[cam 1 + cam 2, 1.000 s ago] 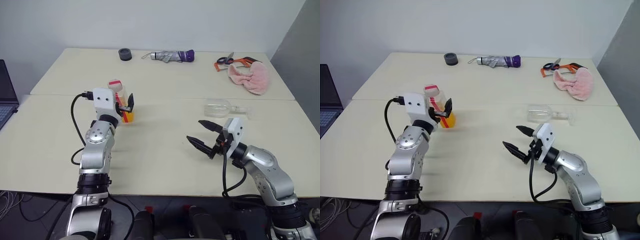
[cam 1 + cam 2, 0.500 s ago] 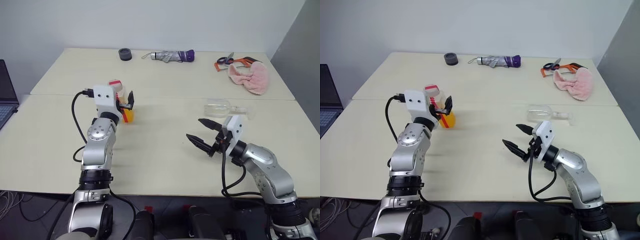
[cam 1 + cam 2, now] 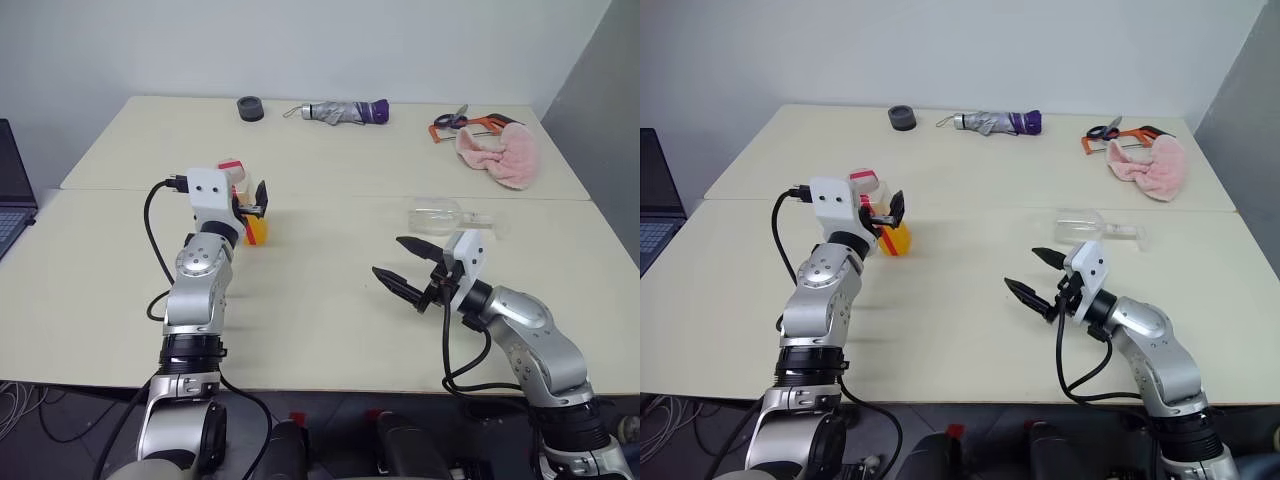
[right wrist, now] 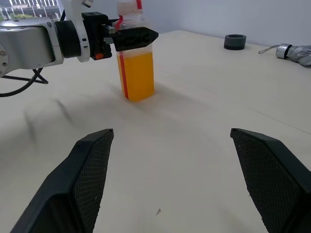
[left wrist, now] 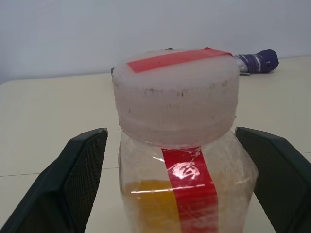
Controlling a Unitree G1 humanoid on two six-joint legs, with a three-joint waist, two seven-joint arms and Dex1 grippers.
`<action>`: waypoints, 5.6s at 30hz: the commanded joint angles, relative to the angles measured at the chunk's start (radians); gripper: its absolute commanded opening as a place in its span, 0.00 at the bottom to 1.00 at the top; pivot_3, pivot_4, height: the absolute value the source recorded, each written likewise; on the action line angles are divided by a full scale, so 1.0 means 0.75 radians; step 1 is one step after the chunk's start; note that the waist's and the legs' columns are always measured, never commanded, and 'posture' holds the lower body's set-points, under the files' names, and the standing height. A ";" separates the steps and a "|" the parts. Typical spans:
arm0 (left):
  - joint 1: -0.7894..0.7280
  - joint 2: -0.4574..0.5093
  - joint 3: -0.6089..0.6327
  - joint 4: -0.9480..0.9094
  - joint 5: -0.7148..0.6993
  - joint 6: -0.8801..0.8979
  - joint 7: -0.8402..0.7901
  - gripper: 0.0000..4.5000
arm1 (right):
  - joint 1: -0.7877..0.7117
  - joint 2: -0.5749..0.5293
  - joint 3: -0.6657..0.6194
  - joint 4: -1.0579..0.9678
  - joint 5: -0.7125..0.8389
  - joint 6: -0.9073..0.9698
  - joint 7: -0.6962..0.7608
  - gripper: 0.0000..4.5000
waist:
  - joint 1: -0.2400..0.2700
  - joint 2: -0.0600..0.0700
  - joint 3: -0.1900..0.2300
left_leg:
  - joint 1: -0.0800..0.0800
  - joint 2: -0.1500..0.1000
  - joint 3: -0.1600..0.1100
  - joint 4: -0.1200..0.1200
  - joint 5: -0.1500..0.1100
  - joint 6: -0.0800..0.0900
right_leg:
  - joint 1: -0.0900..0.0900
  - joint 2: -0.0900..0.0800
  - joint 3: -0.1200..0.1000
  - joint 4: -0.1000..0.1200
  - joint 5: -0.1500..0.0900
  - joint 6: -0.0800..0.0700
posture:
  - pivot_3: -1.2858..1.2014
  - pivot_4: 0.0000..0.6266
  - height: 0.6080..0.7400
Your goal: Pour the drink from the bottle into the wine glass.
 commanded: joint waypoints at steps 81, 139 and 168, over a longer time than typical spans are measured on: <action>-0.201 0.008 -0.457 0.110 -0.307 -0.156 -1.522 0.42 | -0.206 -0.171 -0.058 -0.541 0.316 0.529 -0.306 0.92 | -0.002 0.000 0.000 | -0.003 -0.001 -0.001 0.000 0.000 0.001 | -0.001 0.002 0.000 -0.002 0.000 0.000 | 0.52 0.24 1.00; -0.312 0.000 -0.432 0.289 -0.267 -0.231 -1.533 0.42 | -0.129 0.129 0.119 -0.548 -0.105 0.424 -0.586 1.00 | -0.003 0.001 0.001 | -0.004 -0.002 -0.002 0.001 0.000 0.000 | -0.002 0.002 -0.002 -0.001 -0.001 0.000 | 0.52 0.24 1.00; -0.322 0.064 -0.435 0.267 -0.304 -0.212 -1.668 0.42 | -0.573 -0.255 0.109 0.066 0.150 0.268 0.469 0.43 | -0.006 0.002 0.002 | -0.002 -0.001 -0.003 0.000 0.000 0.001 | -0.002 0.004 -0.003 -0.002 -0.001 -0.001 | 0.52 0.24 1.00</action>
